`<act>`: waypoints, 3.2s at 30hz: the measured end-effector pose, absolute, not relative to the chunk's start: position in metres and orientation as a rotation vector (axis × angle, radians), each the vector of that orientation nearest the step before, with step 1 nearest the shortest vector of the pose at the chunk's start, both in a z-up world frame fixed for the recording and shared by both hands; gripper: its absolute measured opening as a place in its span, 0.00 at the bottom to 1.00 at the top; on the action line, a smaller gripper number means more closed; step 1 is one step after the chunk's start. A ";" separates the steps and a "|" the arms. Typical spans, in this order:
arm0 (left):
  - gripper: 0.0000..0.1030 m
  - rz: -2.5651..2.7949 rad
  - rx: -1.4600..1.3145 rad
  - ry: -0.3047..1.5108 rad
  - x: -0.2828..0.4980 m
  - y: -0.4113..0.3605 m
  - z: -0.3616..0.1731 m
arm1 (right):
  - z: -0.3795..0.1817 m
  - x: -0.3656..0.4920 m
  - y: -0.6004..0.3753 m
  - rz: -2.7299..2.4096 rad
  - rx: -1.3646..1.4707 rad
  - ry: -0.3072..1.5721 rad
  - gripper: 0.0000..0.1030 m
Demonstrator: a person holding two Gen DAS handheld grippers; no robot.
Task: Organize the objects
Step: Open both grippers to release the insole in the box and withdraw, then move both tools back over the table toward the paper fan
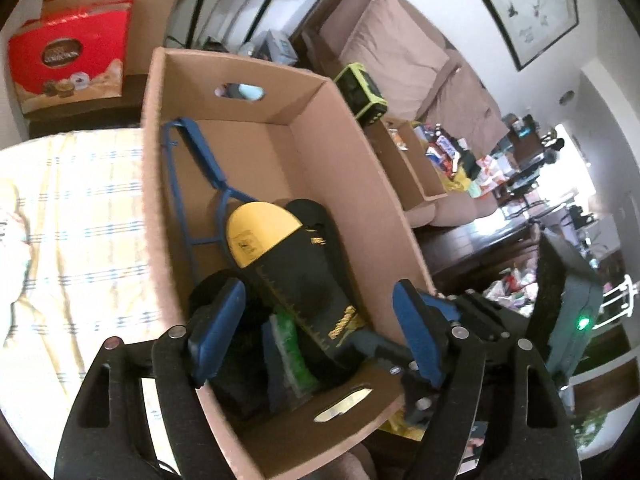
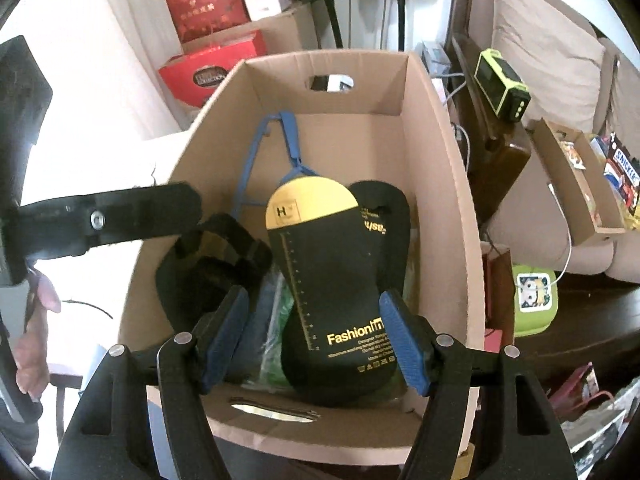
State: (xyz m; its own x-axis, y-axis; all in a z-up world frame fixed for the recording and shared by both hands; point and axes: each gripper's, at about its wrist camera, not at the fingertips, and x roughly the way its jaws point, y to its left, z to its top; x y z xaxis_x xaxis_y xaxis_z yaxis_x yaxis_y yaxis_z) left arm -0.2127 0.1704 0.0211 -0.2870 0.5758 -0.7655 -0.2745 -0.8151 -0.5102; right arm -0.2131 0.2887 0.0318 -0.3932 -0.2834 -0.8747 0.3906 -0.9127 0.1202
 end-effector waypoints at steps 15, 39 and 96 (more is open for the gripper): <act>0.91 2.313 -1.332 -0.251 -0.185 0.124 0.047 | 0.054 -0.212 0.274 -2.377 1.425 0.083 0.82; 1.00 2.532 -1.282 -0.125 -0.142 0.039 0.043 | 0.071 -0.181 0.200 -2.374 1.328 0.151 1.00; 0.37 2.673 -1.577 -0.121 -0.088 -0.152 -0.119 | -0.026 -0.133 0.033 -1.981 1.382 -0.069 0.96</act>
State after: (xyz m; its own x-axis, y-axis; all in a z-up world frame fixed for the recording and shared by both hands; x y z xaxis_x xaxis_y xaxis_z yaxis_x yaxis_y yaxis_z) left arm -0.0883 -0.1519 -0.1194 -0.4837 0.0706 -0.8724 0.0085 -0.9963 -0.0853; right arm -0.1330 0.0325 -0.0262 -0.1764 -0.5720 -0.8011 0.5150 -0.7472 0.4200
